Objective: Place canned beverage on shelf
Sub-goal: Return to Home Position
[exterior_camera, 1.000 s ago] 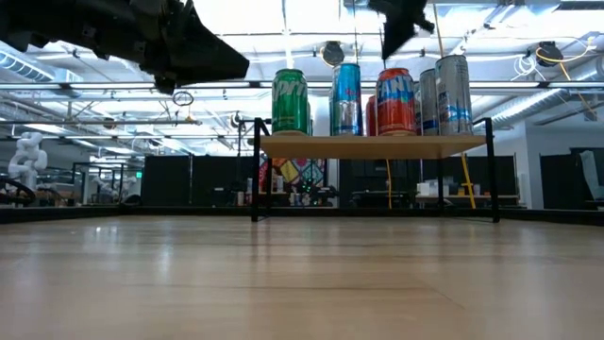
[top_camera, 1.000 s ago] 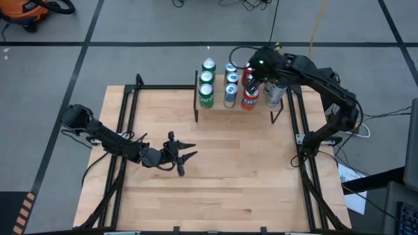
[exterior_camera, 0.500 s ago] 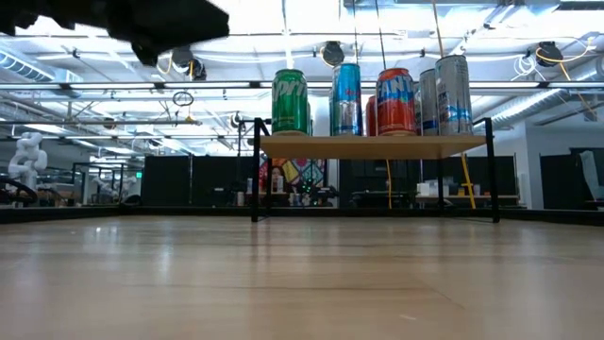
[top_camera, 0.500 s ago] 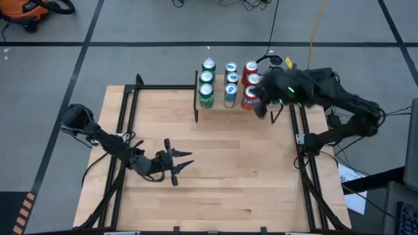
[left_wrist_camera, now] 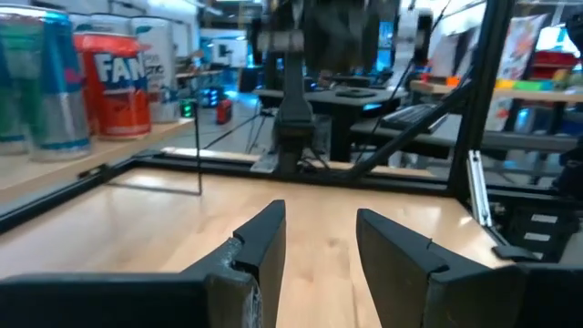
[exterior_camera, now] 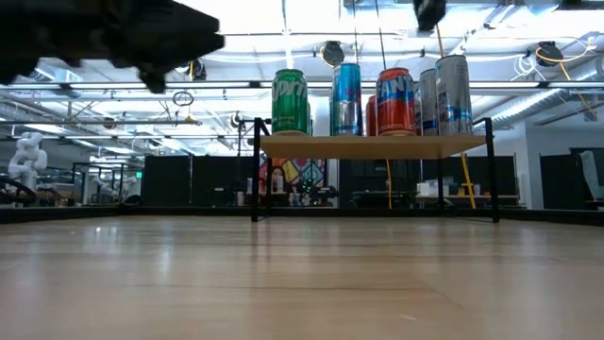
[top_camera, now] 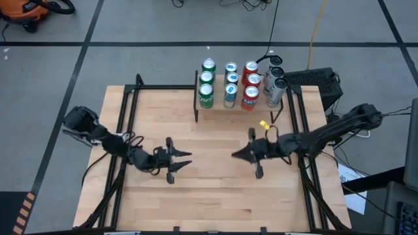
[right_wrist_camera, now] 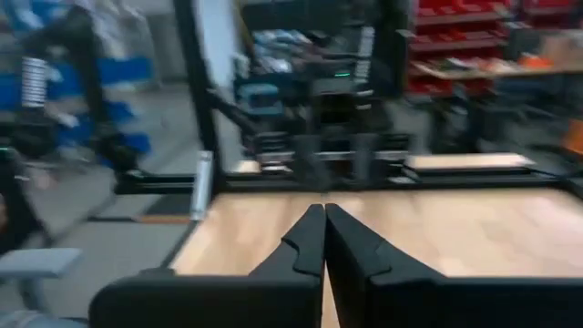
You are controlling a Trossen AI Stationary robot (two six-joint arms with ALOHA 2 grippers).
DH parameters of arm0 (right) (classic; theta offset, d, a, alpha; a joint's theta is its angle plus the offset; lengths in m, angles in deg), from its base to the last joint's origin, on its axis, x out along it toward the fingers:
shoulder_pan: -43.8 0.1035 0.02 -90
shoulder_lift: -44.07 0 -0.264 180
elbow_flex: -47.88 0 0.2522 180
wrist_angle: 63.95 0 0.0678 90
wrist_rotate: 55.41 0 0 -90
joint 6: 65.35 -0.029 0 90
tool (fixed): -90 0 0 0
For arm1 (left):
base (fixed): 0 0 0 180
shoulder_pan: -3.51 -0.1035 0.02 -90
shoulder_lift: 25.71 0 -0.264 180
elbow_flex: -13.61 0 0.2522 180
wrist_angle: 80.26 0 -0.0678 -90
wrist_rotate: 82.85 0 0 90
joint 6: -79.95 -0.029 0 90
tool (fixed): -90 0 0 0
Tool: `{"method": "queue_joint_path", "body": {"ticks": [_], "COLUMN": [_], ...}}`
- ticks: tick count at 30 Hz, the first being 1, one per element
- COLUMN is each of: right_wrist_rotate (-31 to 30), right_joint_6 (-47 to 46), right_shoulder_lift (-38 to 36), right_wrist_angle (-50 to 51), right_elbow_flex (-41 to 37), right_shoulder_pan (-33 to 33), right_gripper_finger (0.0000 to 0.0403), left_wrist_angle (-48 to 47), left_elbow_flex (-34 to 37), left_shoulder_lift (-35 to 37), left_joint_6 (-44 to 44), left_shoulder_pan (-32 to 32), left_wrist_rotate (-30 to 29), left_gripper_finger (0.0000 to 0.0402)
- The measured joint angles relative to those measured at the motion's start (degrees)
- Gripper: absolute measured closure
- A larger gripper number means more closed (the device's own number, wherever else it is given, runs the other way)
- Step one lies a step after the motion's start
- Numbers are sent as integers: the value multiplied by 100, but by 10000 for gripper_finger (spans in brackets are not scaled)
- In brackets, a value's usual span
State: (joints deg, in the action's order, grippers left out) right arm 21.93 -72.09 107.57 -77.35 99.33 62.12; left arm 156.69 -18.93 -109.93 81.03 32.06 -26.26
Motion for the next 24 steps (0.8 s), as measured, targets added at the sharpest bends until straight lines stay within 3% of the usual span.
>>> {"method": "queue_joint_path", "body": {"ticks": [5,9,13,19,24], "right_wrist_rotate": [534,524,664,604,343], "right_joint_6": [-1,-10,63,185,194], "right_shoulder_lift": [1070,1529,735,-1230,-2106], "right_wrist_angle": [-2893,-3236,-2445,-203,782], "right_elbow_flex": [-1094,-1246,-1224,-1226,-1277], "right_shoulder_pan": [-14,-231,-447,-648,-597], "right_gripper_finger": [403,403,403,403,403], "left_wrist_angle": [341,560,540,542,-12], "left_elbow_flex": [-153,-235,96,1187,1838], "left_shoulder_lift": [-382,-581,-67,1638,2685], "left_joint_6": [10,-6,-38,-48,7], "left_shoulder_pan": [-947,-1461,-1725,-1994,-2077], "left_wrist_rotate": [1258,1573,1591,1641,1636], "left_gripper_finger": [263,263,263,263,263]}}
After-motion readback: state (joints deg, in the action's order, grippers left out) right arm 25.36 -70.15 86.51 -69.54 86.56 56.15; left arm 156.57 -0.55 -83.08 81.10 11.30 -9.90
